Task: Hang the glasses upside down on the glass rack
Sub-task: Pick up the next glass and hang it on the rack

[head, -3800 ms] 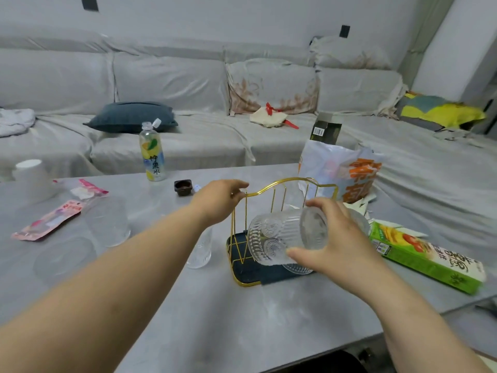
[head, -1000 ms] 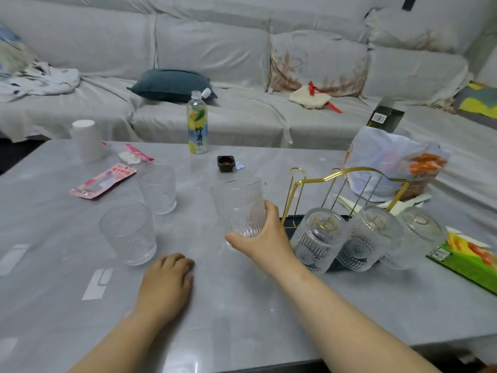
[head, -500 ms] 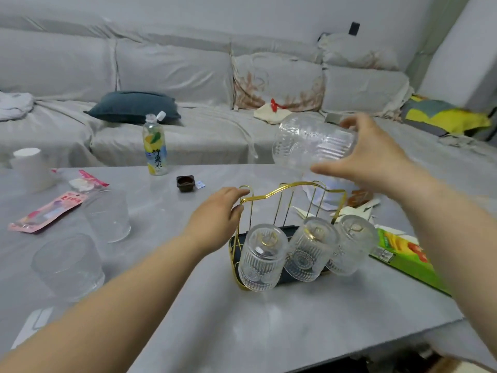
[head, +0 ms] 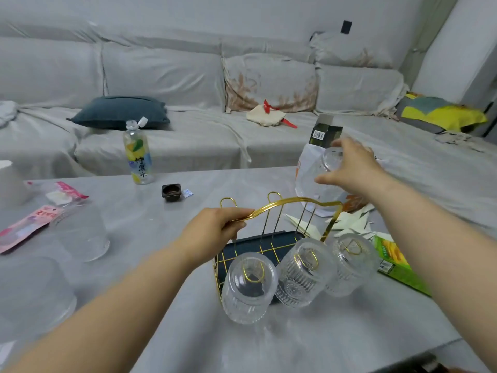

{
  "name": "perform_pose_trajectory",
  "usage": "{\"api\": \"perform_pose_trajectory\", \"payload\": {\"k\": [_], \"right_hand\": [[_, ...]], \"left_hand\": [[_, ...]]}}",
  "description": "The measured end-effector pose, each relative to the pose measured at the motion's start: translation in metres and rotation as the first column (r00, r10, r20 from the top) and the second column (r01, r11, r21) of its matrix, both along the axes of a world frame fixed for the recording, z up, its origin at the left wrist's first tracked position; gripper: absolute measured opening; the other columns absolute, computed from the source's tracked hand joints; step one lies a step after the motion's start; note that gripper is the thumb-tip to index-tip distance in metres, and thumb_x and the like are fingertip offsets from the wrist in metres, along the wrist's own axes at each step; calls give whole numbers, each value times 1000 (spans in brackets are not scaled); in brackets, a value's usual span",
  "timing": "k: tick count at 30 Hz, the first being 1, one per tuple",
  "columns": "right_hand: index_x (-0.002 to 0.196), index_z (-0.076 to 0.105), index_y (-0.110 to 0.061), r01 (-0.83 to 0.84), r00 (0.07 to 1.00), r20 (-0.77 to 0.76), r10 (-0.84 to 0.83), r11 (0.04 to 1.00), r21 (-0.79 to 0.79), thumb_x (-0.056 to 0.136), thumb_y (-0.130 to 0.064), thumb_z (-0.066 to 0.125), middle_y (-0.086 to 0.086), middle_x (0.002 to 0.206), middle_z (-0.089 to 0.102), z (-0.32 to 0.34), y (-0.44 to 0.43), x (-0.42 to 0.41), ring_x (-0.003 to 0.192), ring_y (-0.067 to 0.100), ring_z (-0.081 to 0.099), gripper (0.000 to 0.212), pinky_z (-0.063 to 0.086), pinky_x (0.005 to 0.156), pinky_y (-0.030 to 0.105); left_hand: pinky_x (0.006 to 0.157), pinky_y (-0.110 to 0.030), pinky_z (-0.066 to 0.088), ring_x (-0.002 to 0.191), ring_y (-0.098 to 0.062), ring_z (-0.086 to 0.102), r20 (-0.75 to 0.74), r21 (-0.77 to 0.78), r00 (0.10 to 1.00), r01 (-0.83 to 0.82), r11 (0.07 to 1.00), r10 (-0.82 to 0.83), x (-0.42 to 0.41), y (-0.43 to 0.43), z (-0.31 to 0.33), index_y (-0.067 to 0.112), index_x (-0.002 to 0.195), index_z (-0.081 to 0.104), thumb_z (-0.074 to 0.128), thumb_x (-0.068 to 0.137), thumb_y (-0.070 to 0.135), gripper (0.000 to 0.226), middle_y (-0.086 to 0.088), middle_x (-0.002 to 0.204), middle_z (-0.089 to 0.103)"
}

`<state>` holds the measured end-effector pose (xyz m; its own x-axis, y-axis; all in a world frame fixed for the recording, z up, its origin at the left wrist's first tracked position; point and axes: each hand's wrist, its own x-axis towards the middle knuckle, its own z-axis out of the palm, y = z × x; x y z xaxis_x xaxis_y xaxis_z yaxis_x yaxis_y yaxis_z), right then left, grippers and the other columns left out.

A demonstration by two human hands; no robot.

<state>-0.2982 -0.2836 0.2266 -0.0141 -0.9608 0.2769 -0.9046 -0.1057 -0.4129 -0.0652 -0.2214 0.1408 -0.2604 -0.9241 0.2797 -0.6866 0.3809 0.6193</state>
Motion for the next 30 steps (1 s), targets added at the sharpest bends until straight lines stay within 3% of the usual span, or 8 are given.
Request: {"api": "perform_pose_trajectory", "payload": {"k": [3,15,18,20,27,30], "right_hand": [[128,33,-11,-36,999,4,36,996,75,65,-27,75,17,135,41,-14,-7,10,127,33,30,78,33,100,40],[127,35,-14,-149,987,91,130,959,242,67,-24,73,15,134,42,-49,-30,40,123,32,36,72,38,98,41],[126,37,-12,-199,970,197,142,929,312,67,-20,74,15,136,41,-53,-36,45,121,30,41,71,41,96,36],[126,38,-11,-210,971,181,155,916,341,66,-21,75,14,136,41,-54,-39,46,122,29,40,71,38,92,32],[126,39,-13,-266,961,194,196,847,460,67,-23,74,13,139,39,-56,-47,47,124,28,39,69,36,104,38],[128,37,-16,-287,955,203,216,842,456,73,-27,69,10,142,36,-57,-46,45,127,27,36,65,34,105,37]], "left_hand": [[54,-5,39,51,13,50,2,22,1000,10,1000,-10,9,5,2,30,110,58,50,86,17,28,16,55,49],[46,-6,39,41,1,49,-27,95,998,-56,994,59,48,3,2,28,106,61,52,85,13,28,11,54,53],[43,-6,39,39,0,48,-71,110,994,-72,991,80,54,-2,-1,30,103,62,54,84,11,28,10,51,54],[43,-6,39,40,-1,47,-89,120,992,-75,990,86,54,-4,-5,34,101,61,53,84,12,29,11,48,56],[49,-8,41,45,-4,47,-84,118,989,-114,986,125,52,-5,-14,34,105,59,43,88,7,36,22,49,60],[50,-9,41,51,-9,46,-69,109,988,-128,986,136,50,-6,-14,29,106,60,41,87,3,38,15,56,59]]}}
